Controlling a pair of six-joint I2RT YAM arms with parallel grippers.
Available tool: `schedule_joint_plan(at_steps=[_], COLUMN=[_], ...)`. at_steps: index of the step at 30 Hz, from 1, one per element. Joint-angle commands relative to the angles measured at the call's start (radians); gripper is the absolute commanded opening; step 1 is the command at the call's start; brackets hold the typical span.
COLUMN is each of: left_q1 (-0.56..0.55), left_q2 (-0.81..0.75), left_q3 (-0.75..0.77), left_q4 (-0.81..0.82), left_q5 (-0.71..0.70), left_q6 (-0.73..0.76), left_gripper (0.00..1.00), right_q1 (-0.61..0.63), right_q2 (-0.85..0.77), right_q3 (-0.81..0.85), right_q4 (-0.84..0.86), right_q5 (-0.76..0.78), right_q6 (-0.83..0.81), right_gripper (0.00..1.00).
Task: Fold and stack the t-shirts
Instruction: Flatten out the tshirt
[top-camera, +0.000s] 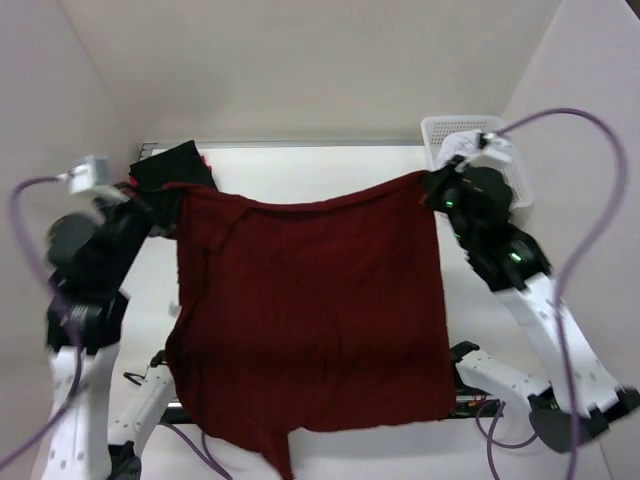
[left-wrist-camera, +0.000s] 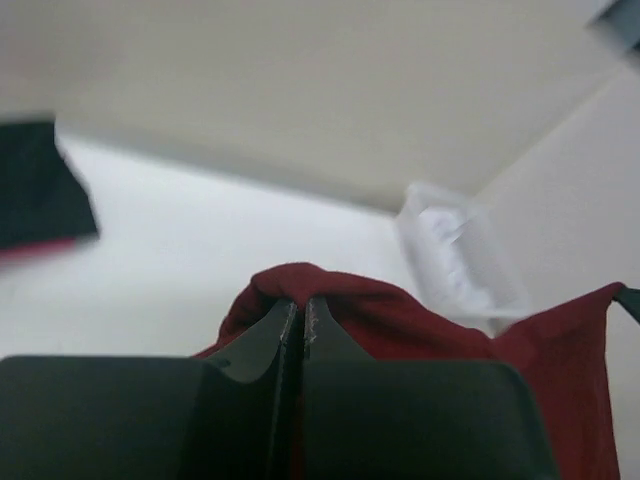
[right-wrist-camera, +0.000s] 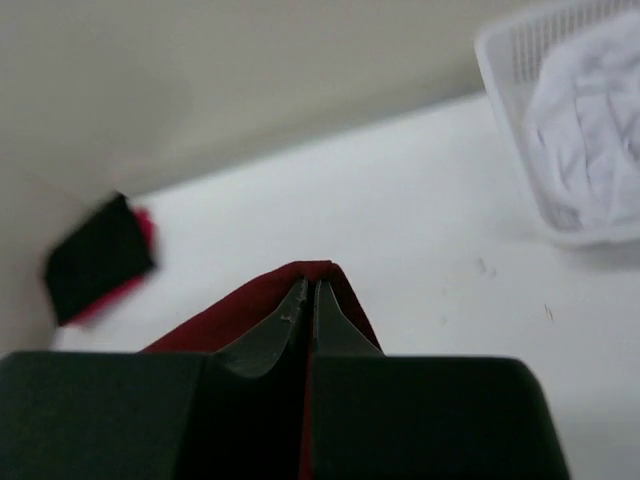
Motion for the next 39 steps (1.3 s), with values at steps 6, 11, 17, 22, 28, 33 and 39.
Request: schedule_joint_plan(at_steps=[6, 11, 17, 22, 28, 33, 39], left_q1=[0.001, 0.004, 0.039, 0.075, 0.082, 0.084, 0.142], left_q2=[0.273, 0.636, 0.935, 1.090, 1.109, 1.109, 1.175], left_q3=[-0.255, -0.184, -0.074, 0.041, 0.048, -0.052, -0.058], left_q4=[0.356, 0.398, 0.471, 0.471, 0.407, 0.384, 0.395], left_q5=[-0.037, -0.037, -0.037, -0.039, -0.139, -0.165, -0.211], left_q6=[0.031, 0.068, 0.057, 0.081, 0.106, 0.079, 0.040], left_gripper=[0.03, 0.10, 0.13, 0.71, 0.93, 0.93, 0.91], right_q1=[-0.171, -0.171, -0.195, -0.231, -0.249, -0.249, -0.258], right_q2=[0.255, 0.511, 0.794, 0.931, 1.033, 1.062, 1.043], right_q3=[-0.224, -0.176, -0.013, 0.074, 0.191, 0.212, 0.176], right_q4=[0.376, 0.497, 0.529, 0.549, 0.538, 0.518, 0.518], right_q5=[-0.067, -0.067, -0.067, -0.090, -0.100, -0.100, -0.120], right_q6=[0.131, 0.138, 0.100, 0.088, 0.056, 0.033, 0.024], right_gripper=[0.00, 0.00, 0.00, 0.00, 0.00, 0.00, 0.00])
